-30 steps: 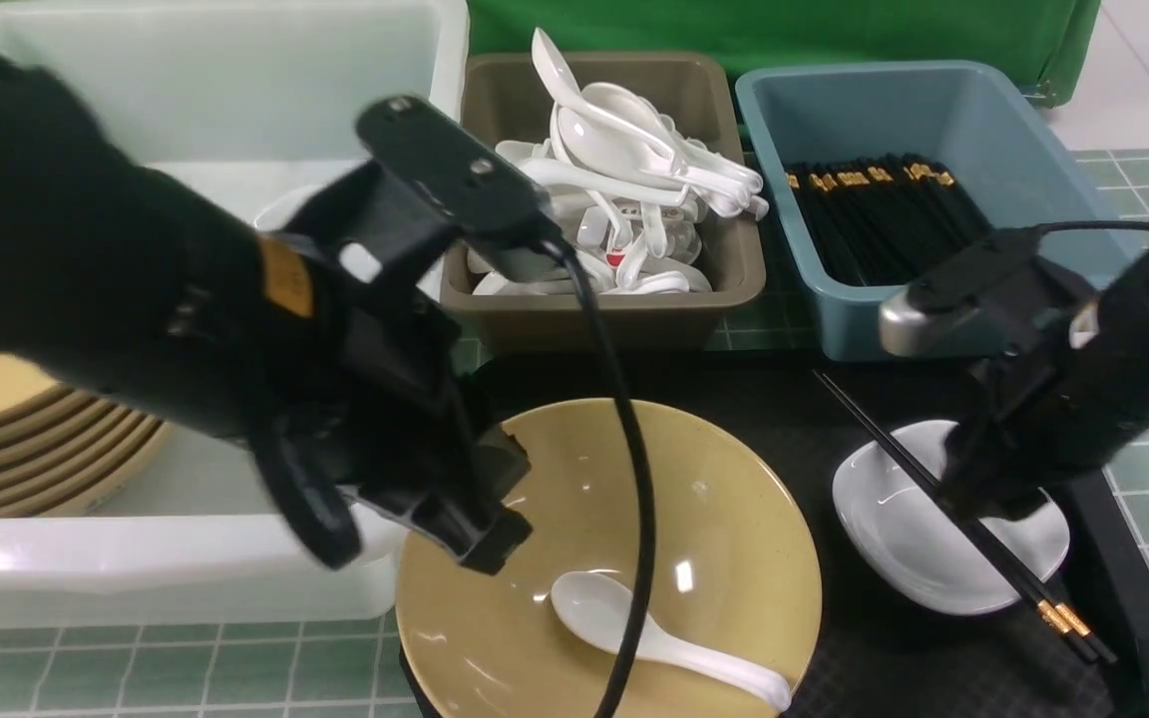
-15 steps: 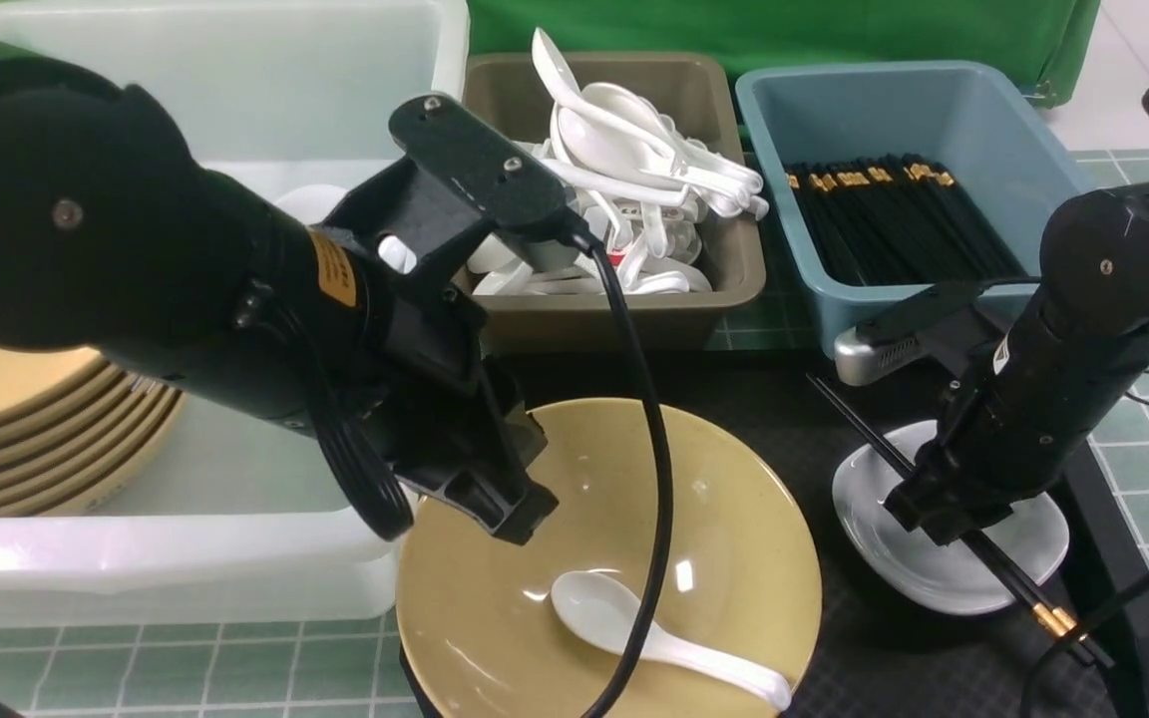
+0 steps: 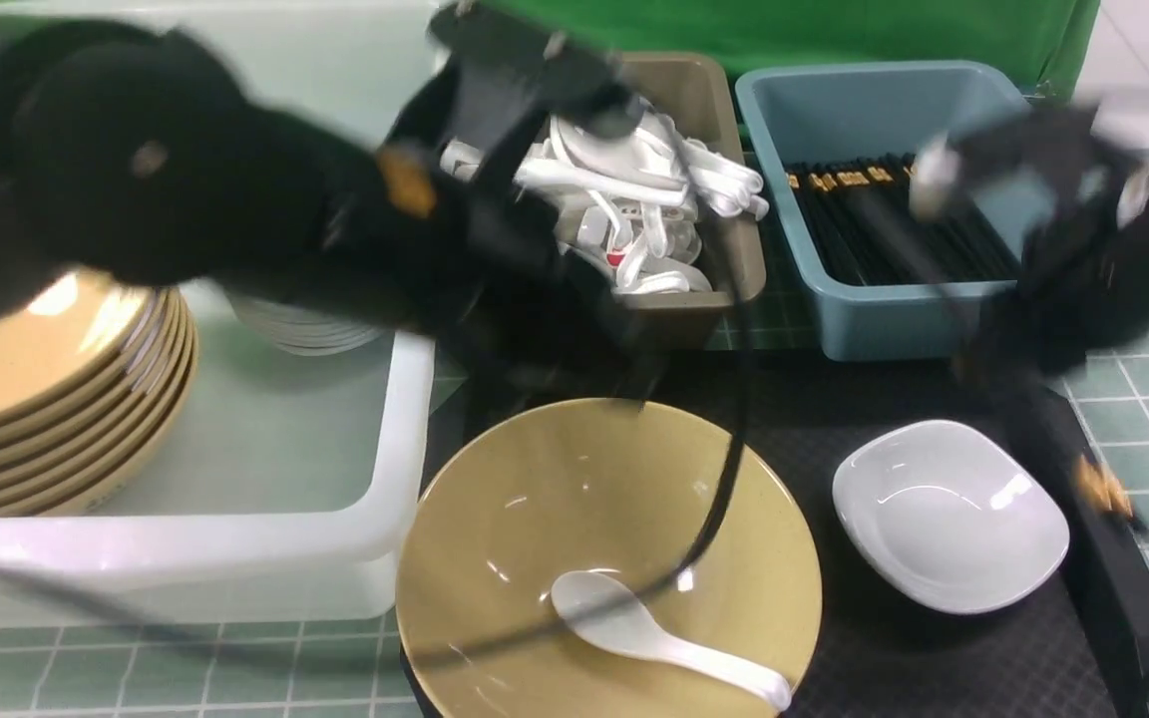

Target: On blue table put chopsticks spoon bowls plates into blue grey white boxes.

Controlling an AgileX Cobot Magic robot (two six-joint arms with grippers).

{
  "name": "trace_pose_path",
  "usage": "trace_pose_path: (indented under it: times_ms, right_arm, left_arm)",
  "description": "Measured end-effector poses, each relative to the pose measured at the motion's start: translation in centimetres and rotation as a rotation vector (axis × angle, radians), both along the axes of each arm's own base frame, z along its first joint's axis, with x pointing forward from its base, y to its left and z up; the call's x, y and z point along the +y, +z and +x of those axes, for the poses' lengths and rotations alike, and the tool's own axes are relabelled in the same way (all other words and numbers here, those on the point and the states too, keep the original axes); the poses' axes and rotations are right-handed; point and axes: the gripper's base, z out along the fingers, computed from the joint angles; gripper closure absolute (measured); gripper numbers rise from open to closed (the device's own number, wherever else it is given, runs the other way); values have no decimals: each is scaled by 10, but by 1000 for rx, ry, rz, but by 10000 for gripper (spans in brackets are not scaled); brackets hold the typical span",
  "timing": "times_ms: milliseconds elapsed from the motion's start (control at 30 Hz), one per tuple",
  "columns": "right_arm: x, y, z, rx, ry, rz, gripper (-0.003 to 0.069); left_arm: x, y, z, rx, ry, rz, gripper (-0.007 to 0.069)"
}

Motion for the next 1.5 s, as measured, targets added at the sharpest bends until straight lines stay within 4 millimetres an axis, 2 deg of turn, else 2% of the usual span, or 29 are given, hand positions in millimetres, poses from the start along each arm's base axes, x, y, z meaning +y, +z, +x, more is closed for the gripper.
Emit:
trace_pose_path:
  times_ms: [100, 167, 200, 267, 300, 367, 467, 533, 600, 667, 800, 933, 1000, 1033, 1067, 1100, 1200, 1233, 1267, 1300, 1367, 1400, 1500]
  right_arm:
    - [-4, 22, 22, -125, -66, 53, 499]
    - [-9, 34, 49, -215, -141, 109, 499]
    - [-10, 35, 59, -235, -164, 124, 499]
    - [-14, 32, 91, -276, -231, 167, 499]
    - [-14, 31, 94, -281, -235, 171, 499]
    - [-17, 20, 121, -283, -283, 193, 499]
    - [-20, -11, 156, -240, -304, 179, 475]
    - [-20, -23, 165, -186, -296, 153, 413]
    - [-19, -25, 165, -129, -275, 123, 321]
    - [-17, -21, 159, -60, -225, 86, 229]
    - [-4, -5, 138, 47, -91, 36, 124]
    - [21, 17, 112, 74, 47, 12, 88]
    - [38, 26, 95, 69, 112, 9, 83]
    - [54, 31, 78, 73, 165, 8, 83]
    - [58, 32, 73, 74, 181, 7, 83]
    - [76, 32, 51, 93, 246, 0, 83]
    - [109, 16, 11, 170, 378, -29, 83]
    - [113, 13, 7, 182, 393, -35, 83]
    - [124, 3, -4, 218, 431, -51, 82]
    - [140, -17, -22, 277, 493, -84, 82]
    - [147, -28, -30, 303, 523, -108, 82]
    - [159, -44, -41, 323, 570, -147, 82]
    - [173, -61, -48, 329, 618, -196, 82]
  left_arm:
    - [-9, 12, 22, -42, 21, -31, 636]
    - [-17, 24, 46, -87, 46, -63, 636]
    - [-18, 28, 52, -99, 54, -72, 636]
    - [-20, 35, 65, -123, 69, -88, 636]
    - [-20, 36, 67, -125, 72, -89, 636]
    - [-19, 38, 68, -126, 73, -87, 636]
    - [-16, 38, 62, -86, 53, -46, 636]
    - [-10, 42, 54, -68, 38, -11, 636]
    - [-1, 50, 42, -53, 22, 36, 636]
    - [11, 60, 25, -53, 14, 67, 636]
    - [34, 70, -7, -66, 11, 95, 636]
    - [57, 67, -40, -70, 15, 104, 636]
    - [66, 59, -53, -57, 19, 114, 636]
    - [74, 52, -66, -49, 21, 118, 636]
    - [76, 50, -69, -47, 21, 119, 636]
    - [85, 40, -82, -33, 23, 126, 636]
    - [94, 23, -96, -10, 30, 134, 636]
    - [94, 23, -96, -9, 31, 133, 636]
    - [96, 17, -98, -4, 33, 135, 636]
    - [99, 7, -102, 9, 35, 143, 636]
    - [99, 2, -103, 19, 36, 148, 636]
    - [100, -4, -104, 30, 36, 155, 636]
    - [100, -11, -104, 44, 36, 165, 636]
